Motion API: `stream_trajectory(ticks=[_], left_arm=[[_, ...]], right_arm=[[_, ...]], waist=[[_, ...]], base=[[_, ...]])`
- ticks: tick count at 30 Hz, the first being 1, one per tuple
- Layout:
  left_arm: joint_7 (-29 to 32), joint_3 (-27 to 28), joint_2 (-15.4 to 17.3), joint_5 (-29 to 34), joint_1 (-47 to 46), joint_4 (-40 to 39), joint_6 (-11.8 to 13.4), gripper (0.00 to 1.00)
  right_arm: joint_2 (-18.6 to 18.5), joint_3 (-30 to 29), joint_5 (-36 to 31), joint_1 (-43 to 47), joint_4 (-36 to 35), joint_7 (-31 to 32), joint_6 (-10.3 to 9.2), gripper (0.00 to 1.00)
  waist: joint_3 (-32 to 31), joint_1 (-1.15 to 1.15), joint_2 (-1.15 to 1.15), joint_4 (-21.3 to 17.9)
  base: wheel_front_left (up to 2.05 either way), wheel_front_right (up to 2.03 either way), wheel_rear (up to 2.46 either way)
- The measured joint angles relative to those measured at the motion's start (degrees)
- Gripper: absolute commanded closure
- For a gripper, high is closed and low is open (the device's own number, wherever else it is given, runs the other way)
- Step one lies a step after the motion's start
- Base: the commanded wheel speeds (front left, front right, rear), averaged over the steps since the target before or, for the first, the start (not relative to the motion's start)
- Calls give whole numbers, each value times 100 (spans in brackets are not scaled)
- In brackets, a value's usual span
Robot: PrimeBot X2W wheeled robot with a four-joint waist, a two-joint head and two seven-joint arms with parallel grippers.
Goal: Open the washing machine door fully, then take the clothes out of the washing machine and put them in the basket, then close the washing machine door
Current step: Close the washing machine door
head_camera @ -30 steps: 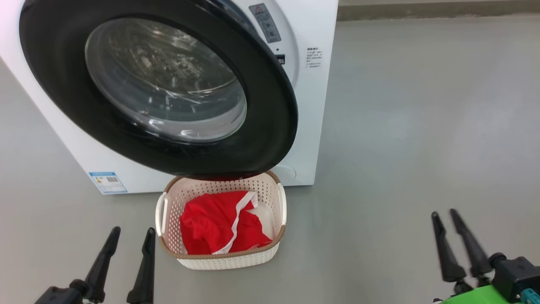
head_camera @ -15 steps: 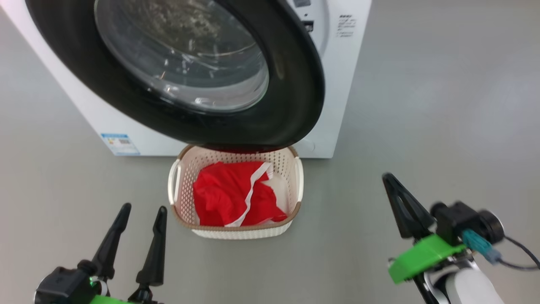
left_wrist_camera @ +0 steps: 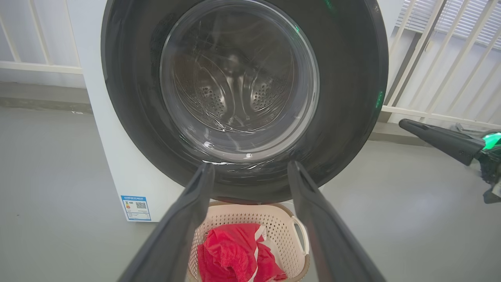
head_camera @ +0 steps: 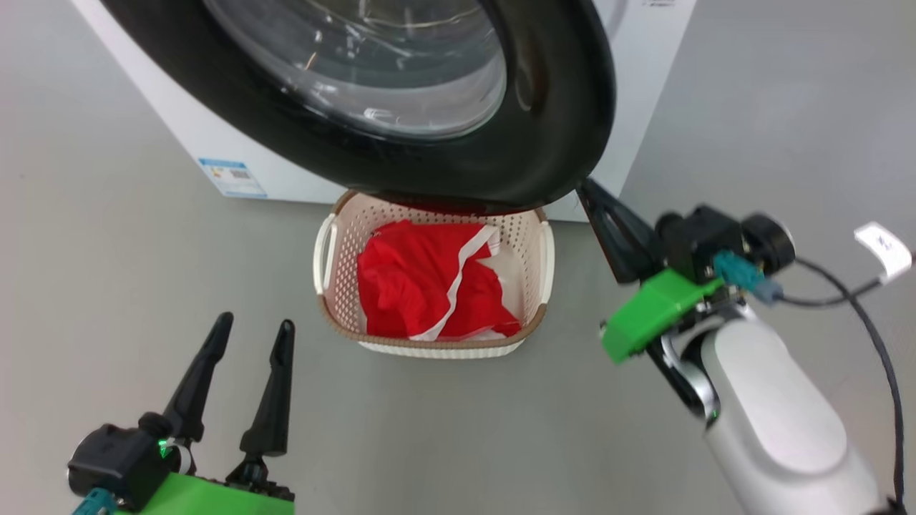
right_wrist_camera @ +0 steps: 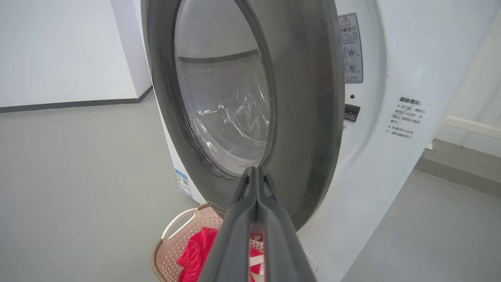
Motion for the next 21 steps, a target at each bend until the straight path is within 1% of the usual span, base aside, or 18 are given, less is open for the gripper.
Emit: stream_trajectory(ticks=[3,9,18,21], left_arm=[[0,-4,-41,3,-93,4,-12,0],[0,-15,-75,4,-272,33,-98,0],[0,23,-179,65,-404,82,-156,0],[0,16,-249,118,-524,92,-229,0]], right_arm=[[-9,93,38,-421,207,-8,0,100],[-35,75,42,-1150,622,-141,0,100],[-42,-97,-13,-1823,1135,-483,16,100],[-41,-226,-20,-2001,1315,-578,34,100]], waist=[[127,0,0,74],[391,0,0,206],[719,0,0,349],[795,0,0,381]], base=[[0,0,0],[0,0,0],[0,0,0],[0,0,0]])
